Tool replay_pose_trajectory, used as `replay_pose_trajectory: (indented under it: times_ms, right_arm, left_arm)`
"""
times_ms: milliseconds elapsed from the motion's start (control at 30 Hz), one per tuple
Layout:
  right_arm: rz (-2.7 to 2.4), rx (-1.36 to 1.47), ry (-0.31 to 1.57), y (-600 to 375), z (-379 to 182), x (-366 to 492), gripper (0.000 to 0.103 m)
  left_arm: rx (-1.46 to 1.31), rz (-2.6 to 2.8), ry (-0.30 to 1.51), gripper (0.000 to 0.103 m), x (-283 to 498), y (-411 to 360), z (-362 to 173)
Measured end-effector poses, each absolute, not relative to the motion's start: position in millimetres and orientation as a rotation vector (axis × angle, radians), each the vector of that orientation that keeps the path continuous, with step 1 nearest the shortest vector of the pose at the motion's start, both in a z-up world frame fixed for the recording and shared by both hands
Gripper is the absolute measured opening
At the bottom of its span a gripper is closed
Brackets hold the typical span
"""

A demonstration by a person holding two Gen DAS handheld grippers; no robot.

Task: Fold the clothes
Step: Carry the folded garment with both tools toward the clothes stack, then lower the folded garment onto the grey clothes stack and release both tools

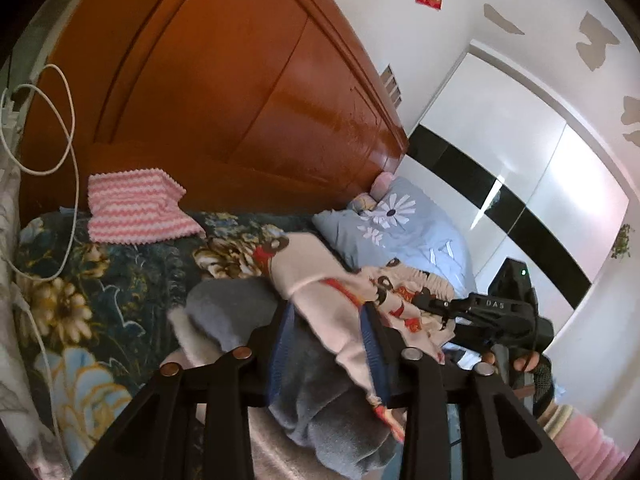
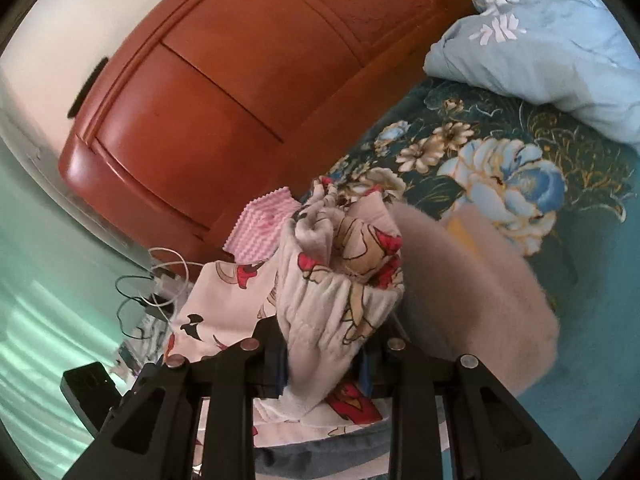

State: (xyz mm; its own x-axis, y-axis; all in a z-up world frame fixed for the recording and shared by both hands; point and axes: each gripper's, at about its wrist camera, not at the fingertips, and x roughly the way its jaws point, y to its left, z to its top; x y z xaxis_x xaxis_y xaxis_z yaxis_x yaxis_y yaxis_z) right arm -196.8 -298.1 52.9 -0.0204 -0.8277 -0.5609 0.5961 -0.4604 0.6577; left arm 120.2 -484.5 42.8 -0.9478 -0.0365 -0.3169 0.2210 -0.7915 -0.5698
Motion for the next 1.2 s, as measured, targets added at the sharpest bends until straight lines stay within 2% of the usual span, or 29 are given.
replay_pose_trajectory:
  times_ms: [67,167,300,400,533,600,733,867,1033,1200]
  right_arm:
    - [-1.7,1.164,-0.296,-298.4,55.7,-194.4,0.028]
    - [-1.723,1.165,-0.24,-302.9,60.5,-190.7,0.03]
    - [-1.735,1.171,-0.205,-306.6,61.3,-189.9,0.03]
    - [-1.732,1.179,-0.203,-308.0,58.6,-191.9,0.03]
    - [-1.729,1.189,-0.201,-309.9,55.0,-194.4,0.03]
    - [-1.728,1.188,-0.204,-306.4,55.2,-195.7,0.03]
    - [-1.727,1.175,-0.214,-294.0,57.9,-198.2,0.04]
    - [-1.725,1.163,-0.225,-281.5,60.6,-200.7,0.051]
    - [-1.81,1.013,-0.186,-273.0,89.5,-177.1,0.051]
    - [-1.808,0.854,-0.132,-274.9,113.4,-143.0,0.051]
  left_arm:
    - [0.493,-2.812,1.0,0.052,112.2,-486.8,41.0]
    - [0.524,-2.769,1.022,0.053,102.2,-489.7,37.6]
    - [0.427,-2.807,0.921,0.053,95.1,-485.5,70.2]
    - [0.517,-2.969,0.773,0.057,63.2,-467.9,94.3]
    - [0.79,-2.921,0.66,0.057,25.0,-455.0,69.7]
    - [0.843,-2.897,0.674,0.057,21.6,-455.8,53.7]
    - [0.798,-2.899,0.763,0.057,39.8,-461.9,39.0]
    - [0.782,-2.905,0.746,0.057,51.3,-459.1,33.2]
    - [0.768,-2.897,0.632,0.057,55.3,-445.7,32.1]
    - [0.758,-2.895,0.64,0.057,54.1,-446.1,30.1]
